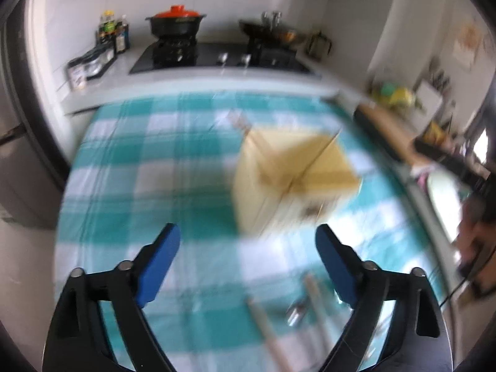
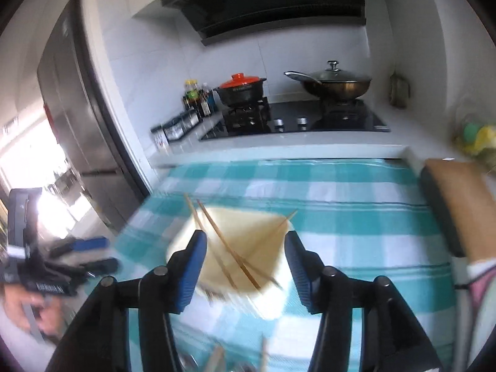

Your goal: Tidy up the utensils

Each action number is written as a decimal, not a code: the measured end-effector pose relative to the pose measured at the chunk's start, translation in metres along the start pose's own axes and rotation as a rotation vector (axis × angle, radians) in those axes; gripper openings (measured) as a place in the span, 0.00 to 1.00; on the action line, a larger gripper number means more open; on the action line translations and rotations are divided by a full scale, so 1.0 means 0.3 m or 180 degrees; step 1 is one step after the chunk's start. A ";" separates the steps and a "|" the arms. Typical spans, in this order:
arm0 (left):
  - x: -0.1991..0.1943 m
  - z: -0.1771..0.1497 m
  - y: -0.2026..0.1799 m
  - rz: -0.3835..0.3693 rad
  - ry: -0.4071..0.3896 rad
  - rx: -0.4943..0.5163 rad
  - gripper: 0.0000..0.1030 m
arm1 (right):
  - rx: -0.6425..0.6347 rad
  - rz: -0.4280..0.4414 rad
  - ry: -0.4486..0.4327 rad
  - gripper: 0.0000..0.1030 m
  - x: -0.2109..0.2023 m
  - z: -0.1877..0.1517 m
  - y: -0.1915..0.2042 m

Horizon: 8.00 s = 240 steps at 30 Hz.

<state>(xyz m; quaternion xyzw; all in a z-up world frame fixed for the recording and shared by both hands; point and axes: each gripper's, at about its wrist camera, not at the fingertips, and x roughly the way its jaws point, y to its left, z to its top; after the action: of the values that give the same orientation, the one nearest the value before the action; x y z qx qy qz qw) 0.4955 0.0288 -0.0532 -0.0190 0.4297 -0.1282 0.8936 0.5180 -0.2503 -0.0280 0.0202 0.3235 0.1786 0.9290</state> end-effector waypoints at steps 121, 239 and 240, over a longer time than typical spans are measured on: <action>0.244 -0.624 -0.135 0.0707 0.0175 -0.0099 0.93 | -0.0359 -0.0943 0.0746 0.10 0.098 -0.783 0.103; 0.040 0.011 0.037 0.0050 -0.0067 -0.0175 0.83 | -0.0230 0.0087 0.0018 0.55 0.040 0.044 0.067; 0.037 -0.043 0.046 0.0078 -0.0003 -0.0170 0.83 | -0.0301 0.0012 0.0079 0.55 0.008 -0.008 0.058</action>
<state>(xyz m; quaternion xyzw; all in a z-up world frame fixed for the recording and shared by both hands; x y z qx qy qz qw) 0.4951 0.0405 -0.0719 -0.0376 0.4328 -0.1056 0.8945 0.5127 -0.2335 -0.0286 -0.0253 0.3261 0.1956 0.9245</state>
